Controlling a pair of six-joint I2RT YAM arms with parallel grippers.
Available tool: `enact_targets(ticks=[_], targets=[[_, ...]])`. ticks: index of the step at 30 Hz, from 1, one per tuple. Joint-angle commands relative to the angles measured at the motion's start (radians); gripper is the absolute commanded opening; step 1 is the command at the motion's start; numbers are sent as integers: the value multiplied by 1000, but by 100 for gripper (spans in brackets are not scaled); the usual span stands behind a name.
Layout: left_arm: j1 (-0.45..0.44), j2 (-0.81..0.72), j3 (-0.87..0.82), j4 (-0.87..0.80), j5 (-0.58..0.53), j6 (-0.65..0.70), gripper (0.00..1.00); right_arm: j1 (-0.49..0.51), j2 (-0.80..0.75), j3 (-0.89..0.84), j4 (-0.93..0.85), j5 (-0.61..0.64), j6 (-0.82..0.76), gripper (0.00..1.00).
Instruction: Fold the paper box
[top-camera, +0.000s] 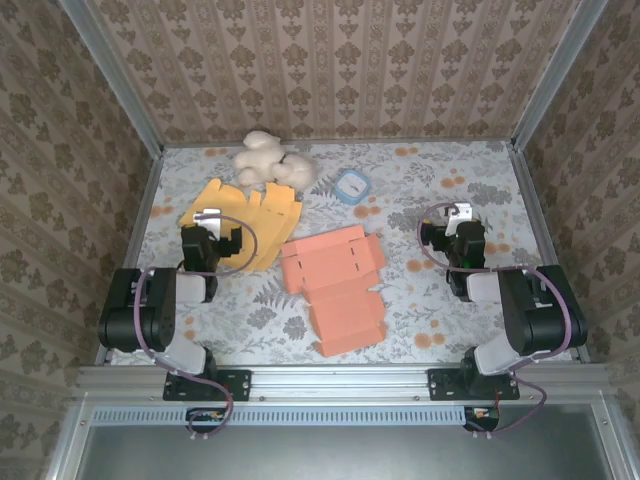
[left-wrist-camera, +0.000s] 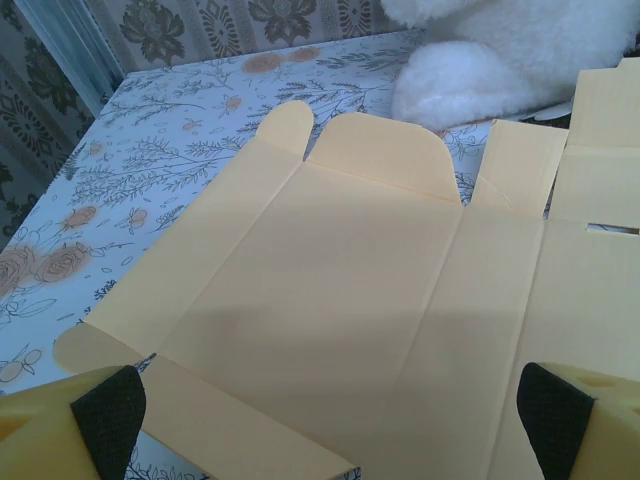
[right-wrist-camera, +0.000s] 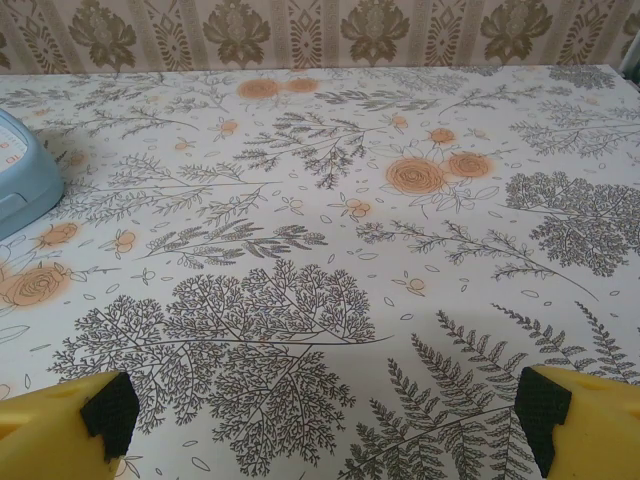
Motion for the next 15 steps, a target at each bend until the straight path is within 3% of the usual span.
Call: enact_targets(ticks=[1, 10, 15], targets=[[0, -10, -7, 37, -7, 13, 100, 4, 4, 16, -8, 10, 1, 100], [2, -10, -3, 32, -4, 11, 100, 2, 4, 15, -8, 6, 2, 100], [38, -8, 20, -13, 61, -12, 100, 1, 4, 16, -8, 4, 2, 100]])
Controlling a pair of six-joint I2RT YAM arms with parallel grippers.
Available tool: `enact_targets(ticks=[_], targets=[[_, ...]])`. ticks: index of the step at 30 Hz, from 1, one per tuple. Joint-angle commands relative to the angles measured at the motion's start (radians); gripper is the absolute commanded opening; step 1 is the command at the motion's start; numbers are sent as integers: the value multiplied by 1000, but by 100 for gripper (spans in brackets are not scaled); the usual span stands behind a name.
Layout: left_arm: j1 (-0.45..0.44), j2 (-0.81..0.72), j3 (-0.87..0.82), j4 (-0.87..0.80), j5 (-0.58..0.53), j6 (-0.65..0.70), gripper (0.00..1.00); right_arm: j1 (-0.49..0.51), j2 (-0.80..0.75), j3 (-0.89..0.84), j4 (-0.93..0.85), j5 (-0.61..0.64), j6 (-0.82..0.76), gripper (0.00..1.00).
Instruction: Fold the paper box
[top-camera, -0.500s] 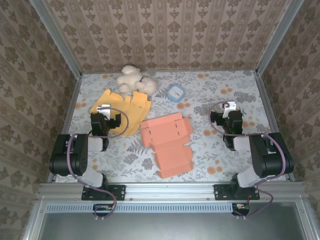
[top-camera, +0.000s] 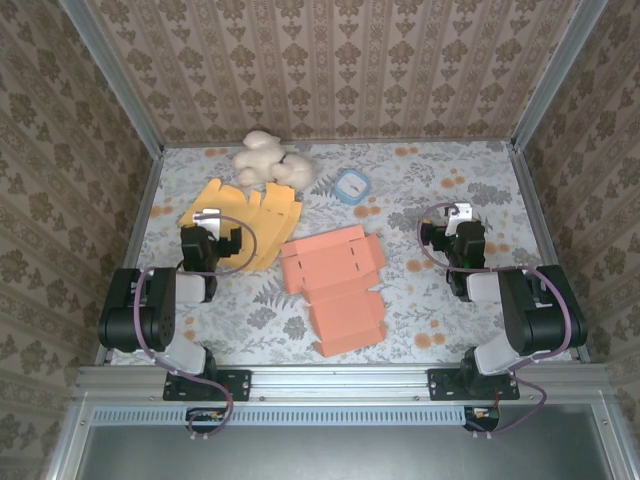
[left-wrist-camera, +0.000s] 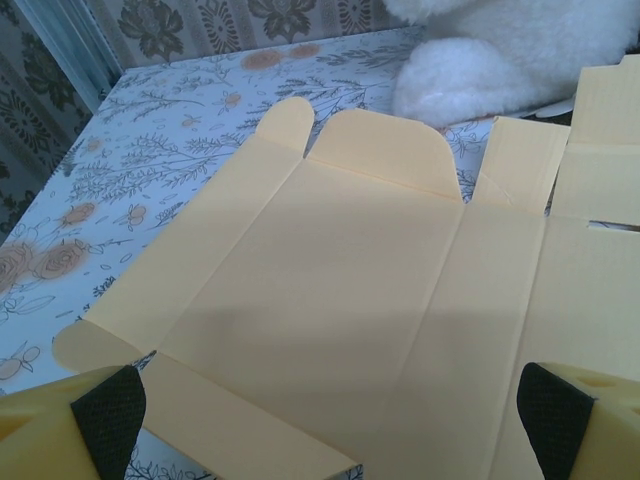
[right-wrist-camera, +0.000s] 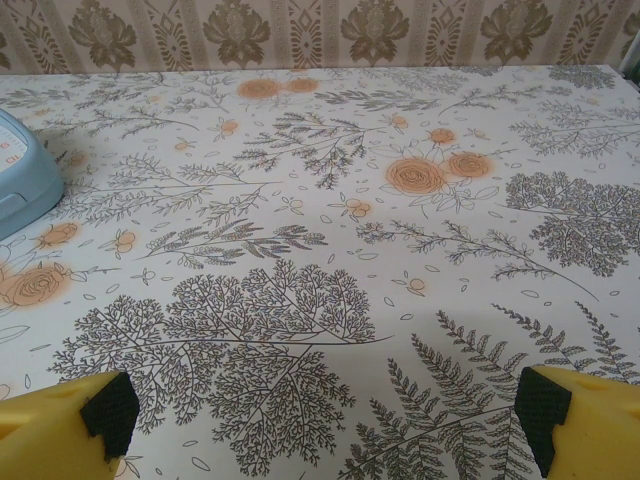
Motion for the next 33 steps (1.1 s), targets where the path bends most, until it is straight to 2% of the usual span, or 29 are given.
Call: enact_targets(ticks=[1, 14, 16, 18, 20, 22, 25, 27, 29, 33], targets=[[26, -8, 21, -7, 51, -14, 100, 1, 5, 15, -9, 5, 2, 100], [37, -8, 22, -12, 66, -21, 100, -10, 6, 18, -13, -14, 10, 100], [51, -8, 22, -13, 96, -27, 100, -11, 7, 21, -18, -17, 10, 100], [45, -9, 24, -13, 86, -22, 100, -13, 8, 23, -22, -20, 11, 100], [21, -21, 25, -17, 23, -8, 100, -11, 0, 17, -11, -14, 10, 100], [-17, -85, 39, -95, -104, -12, 100, 7, -55, 42, -110, 23, 0, 100], [-59, -213, 40, -193, -245, -22, 100, 26, -162, 126, -359, 106, 39, 100], [-77, -304, 48, -276, -234, -44, 100, 41, -194, 189, -507, 176, 108, 100], [-78, -396, 72, -389, -230, -215, 100, 71, -238, 208, -561, 167, 113, 100], [-85, -546, 126, -597, -36, -341, 100, 176, -357, 248, -676, 200, 91, 100]])
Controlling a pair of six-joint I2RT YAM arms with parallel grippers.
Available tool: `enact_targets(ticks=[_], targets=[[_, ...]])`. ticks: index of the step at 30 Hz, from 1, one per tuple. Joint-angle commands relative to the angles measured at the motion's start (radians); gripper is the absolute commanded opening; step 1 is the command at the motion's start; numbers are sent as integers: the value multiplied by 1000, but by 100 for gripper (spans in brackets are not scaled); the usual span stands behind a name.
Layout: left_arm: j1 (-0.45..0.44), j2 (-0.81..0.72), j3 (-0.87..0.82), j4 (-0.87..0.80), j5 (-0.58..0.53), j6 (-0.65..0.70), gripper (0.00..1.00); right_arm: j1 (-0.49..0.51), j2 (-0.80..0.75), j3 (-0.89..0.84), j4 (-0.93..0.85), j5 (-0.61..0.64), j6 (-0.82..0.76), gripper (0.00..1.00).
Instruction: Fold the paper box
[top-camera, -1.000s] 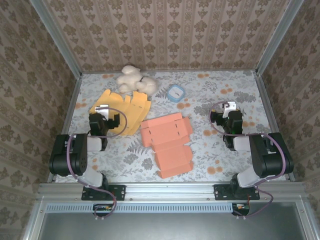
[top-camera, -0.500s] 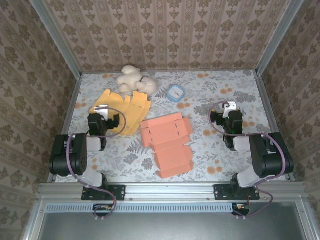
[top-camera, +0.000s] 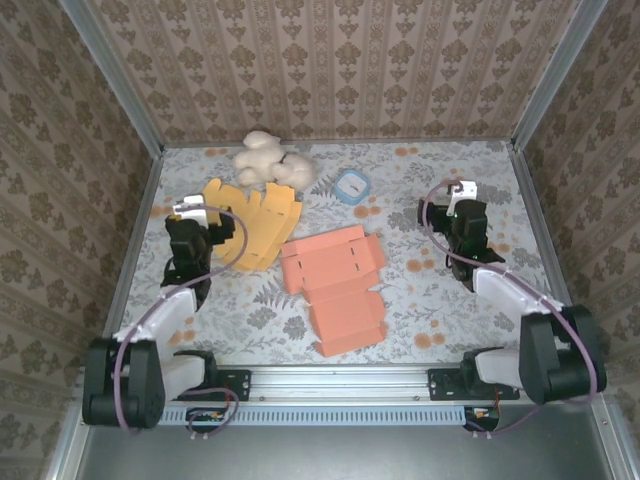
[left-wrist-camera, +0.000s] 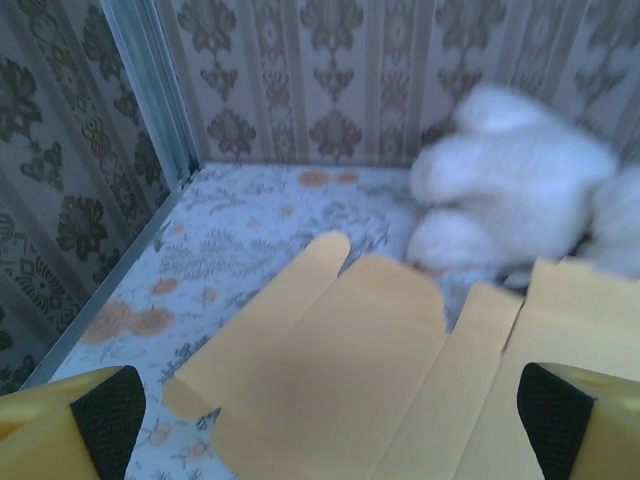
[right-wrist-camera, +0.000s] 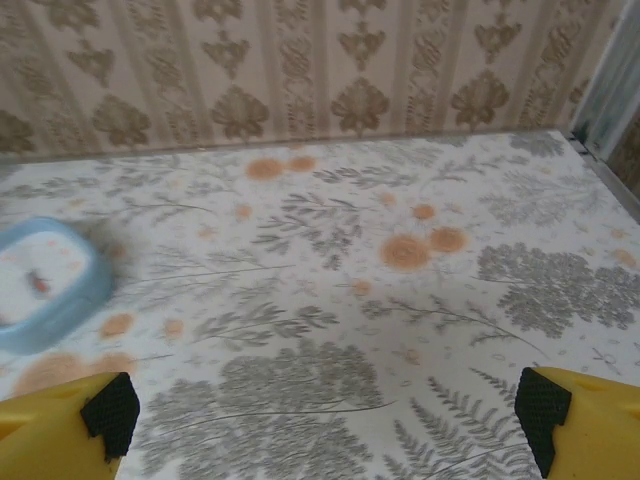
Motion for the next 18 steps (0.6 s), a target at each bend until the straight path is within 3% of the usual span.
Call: enact_targets(ticks=[1, 5, 9, 12, 18], targets=[[-11, -123, 57, -268, 105, -197, 100, 84, -90, 59, -213, 52, 9, 100], [-84, -260, 50, -511, 135, -405, 100, 178, -164, 116, -301, 55, -17, 100], [-377, -329, 4, -564, -61, -422, 100, 211, -229, 125, -334, 45, -1, 100], [-524, -286, -7, -568, -146, -432, 99, 211, -269, 132, -366, 55, 10, 100], [-698, -102, 27, -563, -267, -478, 91, 211, -305, 131, -389, 94, 17, 100]])
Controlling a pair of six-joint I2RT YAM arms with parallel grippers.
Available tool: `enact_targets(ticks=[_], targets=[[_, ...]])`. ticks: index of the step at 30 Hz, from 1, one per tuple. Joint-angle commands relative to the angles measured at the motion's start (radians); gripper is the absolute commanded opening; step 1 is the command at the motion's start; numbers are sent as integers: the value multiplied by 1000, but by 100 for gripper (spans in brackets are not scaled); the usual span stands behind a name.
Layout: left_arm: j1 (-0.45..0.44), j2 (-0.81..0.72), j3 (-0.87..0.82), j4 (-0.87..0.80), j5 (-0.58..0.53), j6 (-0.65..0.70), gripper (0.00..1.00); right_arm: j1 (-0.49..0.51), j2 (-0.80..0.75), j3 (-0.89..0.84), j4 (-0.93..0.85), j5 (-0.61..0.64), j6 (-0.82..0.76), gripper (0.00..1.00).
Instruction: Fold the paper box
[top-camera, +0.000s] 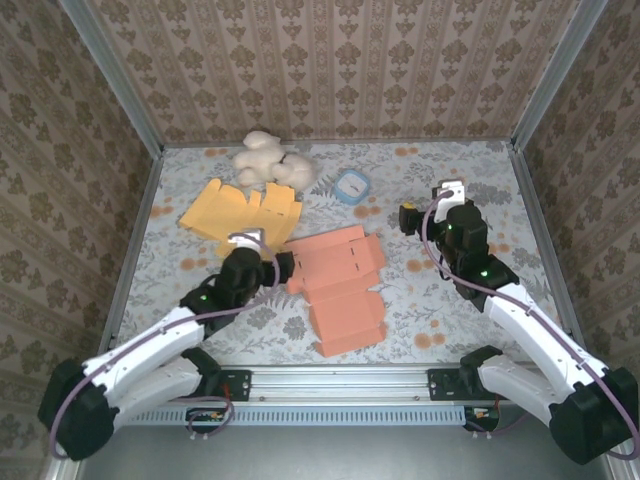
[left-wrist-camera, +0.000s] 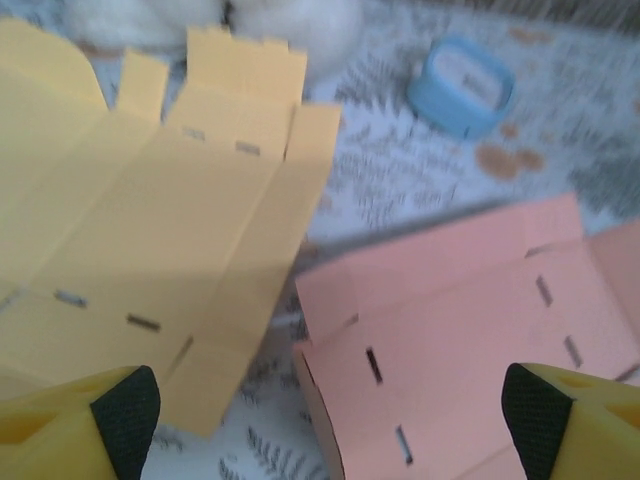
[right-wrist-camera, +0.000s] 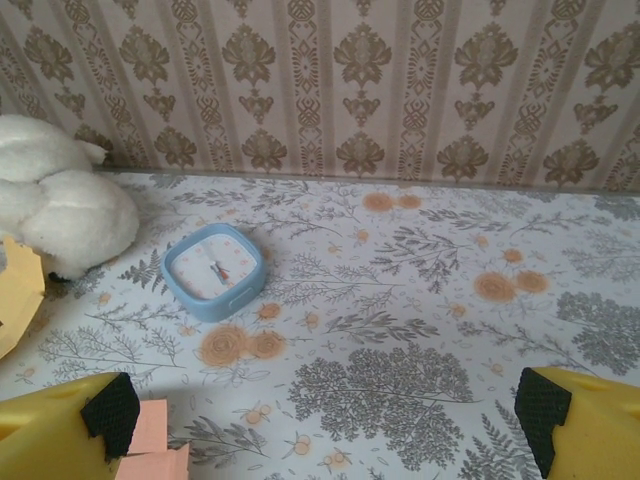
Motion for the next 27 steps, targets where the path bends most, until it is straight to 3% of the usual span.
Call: enact_targets(ticks=[1, 5, 11, 16, 27], targets=[[-62, 80, 23, -38, -121, -64, 91, 3, -22, 27, -49, 59, 10, 100], [-116, 200, 46, -30, -166, -98, 86, 3, -23, 32, -62, 90, 9, 100], [-114, 314, 73, -5, -158, -133, 76, 4, -20, 32, -66, 92, 10, 100], [-94, 338, 73, 24, -130, -174, 72, 3, -12, 34, -73, 104, 7, 100], [-69, 413, 80, 87, -89, -193, 49, 4, 3, 38, -81, 108, 7, 100]])
